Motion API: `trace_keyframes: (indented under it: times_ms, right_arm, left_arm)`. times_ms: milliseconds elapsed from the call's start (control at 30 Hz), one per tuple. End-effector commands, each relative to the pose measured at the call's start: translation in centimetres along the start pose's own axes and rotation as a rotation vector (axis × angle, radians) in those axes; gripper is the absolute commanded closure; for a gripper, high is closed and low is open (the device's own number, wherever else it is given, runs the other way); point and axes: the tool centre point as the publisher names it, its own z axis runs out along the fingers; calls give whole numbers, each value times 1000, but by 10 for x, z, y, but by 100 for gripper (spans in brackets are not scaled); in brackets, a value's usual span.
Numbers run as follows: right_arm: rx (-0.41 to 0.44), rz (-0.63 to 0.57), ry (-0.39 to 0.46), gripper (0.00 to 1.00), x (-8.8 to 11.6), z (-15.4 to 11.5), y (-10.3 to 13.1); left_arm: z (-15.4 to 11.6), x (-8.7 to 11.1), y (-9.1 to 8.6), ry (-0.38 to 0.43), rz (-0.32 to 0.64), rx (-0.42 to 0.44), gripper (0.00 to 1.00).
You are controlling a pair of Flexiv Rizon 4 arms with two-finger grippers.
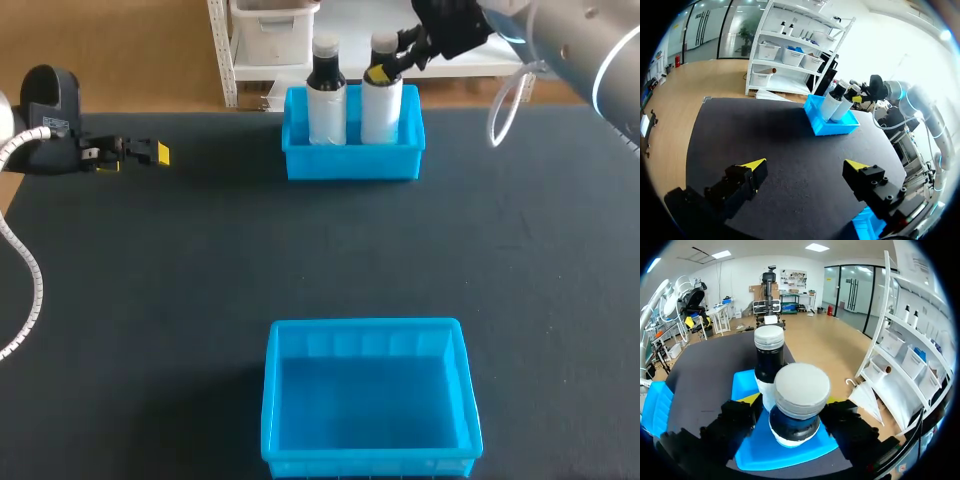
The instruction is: Pick up the bottle, and place it in the far bin if it is heavy, or in the near bin if it is light.
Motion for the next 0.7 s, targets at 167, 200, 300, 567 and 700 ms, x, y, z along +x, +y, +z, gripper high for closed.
trace_keyframes:
  times_ms: [167, 200, 300, 567, 700]
  right_arm:
    - [-251, 15, 16, 0, 0, -15, -9]
    - [-246, 17, 18, 0, 1, -19, -8]
    - [-233, 26, 24, 0, 4, -33, -6]
    - [-196, 75, 44, 0, 19, -74, 7]
    - [-179, 92, 59, 0, 28, -95, 15]
  left_arm:
    - [0, 0, 0, 0, 0, 0, 0]
    - [0, 0, 0, 0, 0, 0, 0]
    - [0, 0, 0, 0, 0, 0, 0]
    - [0, 0, 0, 0, 0, 0, 0]
    - [0, 0, 0, 0, 0, 0, 0]
